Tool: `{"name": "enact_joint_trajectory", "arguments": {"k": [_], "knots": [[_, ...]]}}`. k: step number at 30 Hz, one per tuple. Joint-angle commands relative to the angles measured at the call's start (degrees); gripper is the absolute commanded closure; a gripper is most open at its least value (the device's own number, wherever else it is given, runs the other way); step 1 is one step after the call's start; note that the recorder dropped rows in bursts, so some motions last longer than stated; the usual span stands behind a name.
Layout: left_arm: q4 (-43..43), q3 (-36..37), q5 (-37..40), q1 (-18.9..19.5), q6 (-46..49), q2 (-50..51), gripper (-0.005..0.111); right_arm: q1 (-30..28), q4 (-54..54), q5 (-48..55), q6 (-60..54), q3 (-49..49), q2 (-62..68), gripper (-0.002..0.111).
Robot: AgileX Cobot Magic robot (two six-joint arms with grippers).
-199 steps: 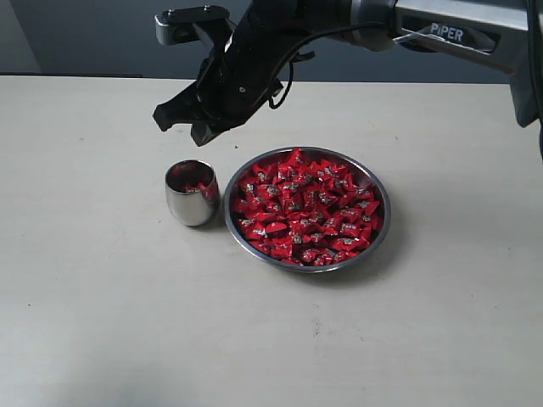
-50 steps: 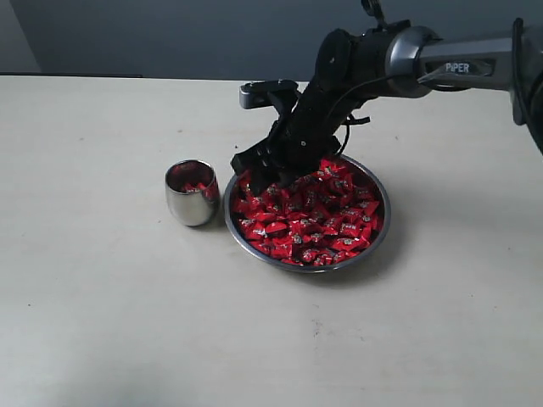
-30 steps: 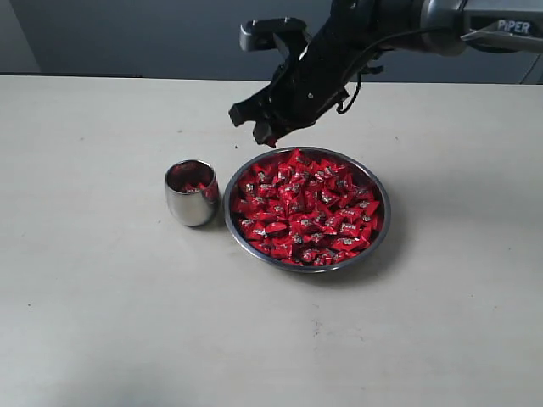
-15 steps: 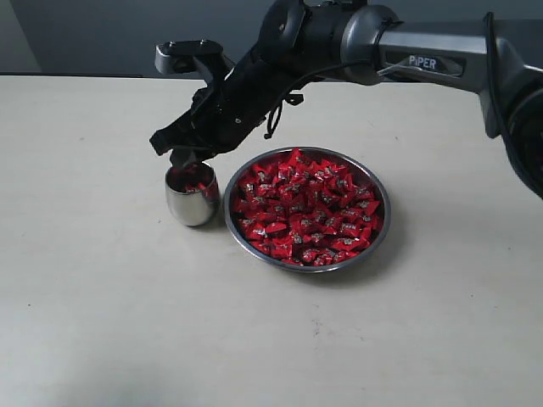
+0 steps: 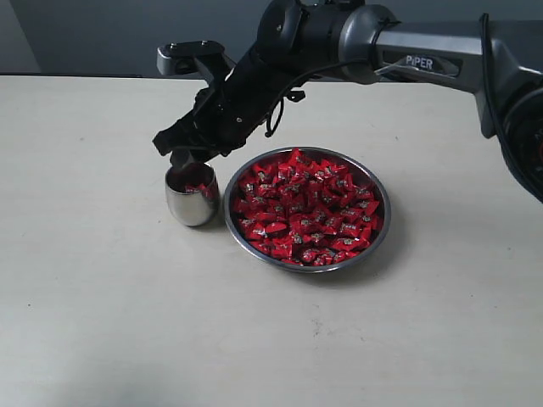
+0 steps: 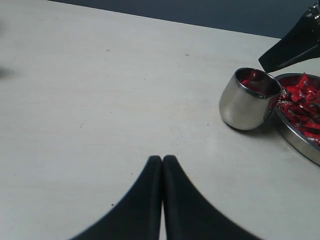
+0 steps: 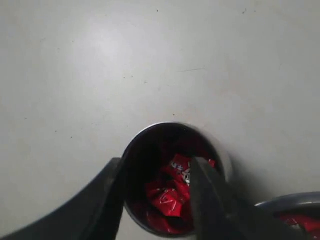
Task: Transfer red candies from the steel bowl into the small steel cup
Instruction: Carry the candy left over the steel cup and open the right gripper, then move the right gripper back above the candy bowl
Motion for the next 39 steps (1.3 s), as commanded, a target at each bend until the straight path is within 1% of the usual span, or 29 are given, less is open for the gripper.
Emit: {"name": "enact_joint_trajectory", "arguments": {"k": [1, 14, 22, 25, 29, 31, 35, 39], "knots": [[-0.2, 0.1, -0.3, 0.1, -0.1, -0.2, 0.106, 0.0, -0.7, 0.2, 0.5, -0.4, -2.0, 0.068], [-0.2, 0.1, -0.3, 0.1, -0.1, -0.2, 0.106, 0.0, -3.1, 1.3, 3.3, -0.4, -4.8, 0.068], [-0.2, 0.1, -0.3, 0.1, -0.1, -0.2, 0.106, 0.0, -14.6, 5.3, 11.3, -0.3, -6.4, 0.068], [-0.2, 0.1, -0.3, 0.1, -0.1, -0.2, 0.106, 0.0, -17.1, 6.2, 11.8, -0.3, -8.4, 0.068], [-0.2, 0.1, -0.3, 0.1, -0.1, -0.2, 0.106, 0.0, -21.6, 6.7, 15.2, -0.3, -11.2, 0.068], [-0.2, 0.1, -0.3, 0.1, -0.1, -0.2, 0.106, -0.6, -23.4, 8.0, 17.5, -0.3, -12.4, 0.068], [0.1, 0.1, 0.0, 0.1, -0.1, -0.2, 0.106, -3.1, -23.4, 11.0, 21.1, 0.1, -14.2, 0.068], [0.1, 0.1, 0.0, 0.1, -0.1, -0.2, 0.106, -5.4, -23.4, 10.7, 24.2, 4.1, -17.0, 0.068]]}}
